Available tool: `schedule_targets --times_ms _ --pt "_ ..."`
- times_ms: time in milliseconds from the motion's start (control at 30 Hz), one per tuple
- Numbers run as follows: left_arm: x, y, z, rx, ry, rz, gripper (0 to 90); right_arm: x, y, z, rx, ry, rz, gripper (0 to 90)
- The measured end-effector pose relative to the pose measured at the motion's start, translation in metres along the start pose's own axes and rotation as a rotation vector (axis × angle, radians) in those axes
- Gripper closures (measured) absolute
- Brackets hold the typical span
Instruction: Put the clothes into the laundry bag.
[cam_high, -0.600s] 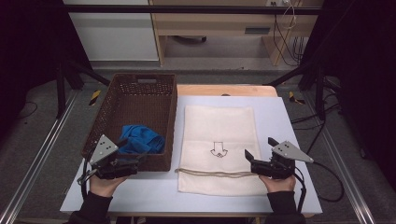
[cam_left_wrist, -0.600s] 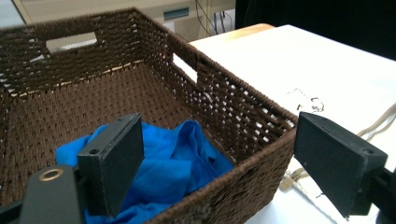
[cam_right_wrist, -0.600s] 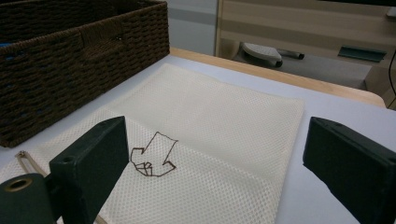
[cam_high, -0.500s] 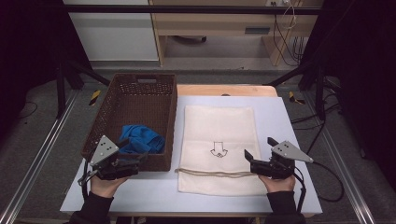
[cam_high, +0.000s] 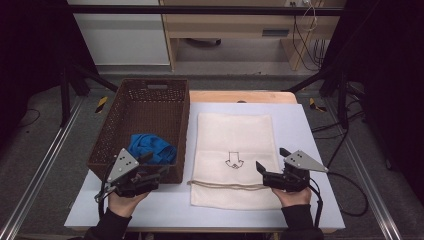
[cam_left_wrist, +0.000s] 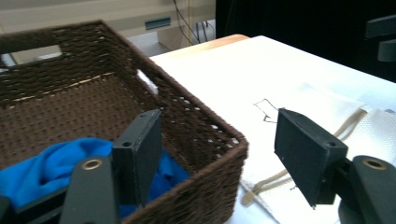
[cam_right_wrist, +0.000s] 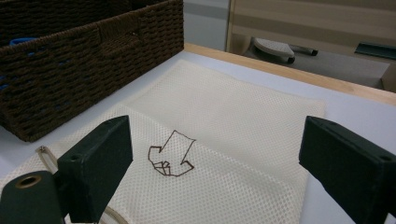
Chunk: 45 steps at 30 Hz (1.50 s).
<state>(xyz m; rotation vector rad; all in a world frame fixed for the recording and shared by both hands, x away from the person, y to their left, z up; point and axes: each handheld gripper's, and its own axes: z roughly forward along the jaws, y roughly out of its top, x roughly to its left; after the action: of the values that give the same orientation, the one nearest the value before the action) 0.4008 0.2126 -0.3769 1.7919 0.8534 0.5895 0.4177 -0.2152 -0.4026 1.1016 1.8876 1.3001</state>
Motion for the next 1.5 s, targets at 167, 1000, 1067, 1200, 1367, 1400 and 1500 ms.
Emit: schedule_targets --times_ms 167,1000,1067,1200,1367,1400,1500 --pt "-0.017 -0.001 0.01 0.017 -0.028 0.03 36.0 0.003 0.0 0.002 0.005 0.009 -0.004 10.4" --pt "-0.072 -0.018 0.053 0.123 -0.137 0.107 60.1 0.014 -0.003 0.012 0.049 0.047 -0.014 14.9" --pt "-0.076 -0.02 0.057 0.139 -0.144 0.116 61.2 0.014 -0.004 0.014 0.052 0.051 -0.018 15.3" --pt "-0.082 -0.027 0.065 0.171 -0.161 0.135 65.7 0.016 -0.006 0.016 0.064 0.058 -0.016 16.5" --pt "-0.085 -0.034 0.073 0.206 -0.182 0.135 70.9 0.019 -0.008 0.02 0.074 0.068 -0.024 18.9" --pt "-0.087 -0.037 0.076 0.218 -0.188 0.141 72.0 0.02 -0.009 0.021 0.08 0.071 -0.022 19.6" --pt "-0.09 -0.042 0.082 0.241 -0.198 0.148 75.4 0.021 -0.011 0.023 0.091 0.076 -0.029 21.1"
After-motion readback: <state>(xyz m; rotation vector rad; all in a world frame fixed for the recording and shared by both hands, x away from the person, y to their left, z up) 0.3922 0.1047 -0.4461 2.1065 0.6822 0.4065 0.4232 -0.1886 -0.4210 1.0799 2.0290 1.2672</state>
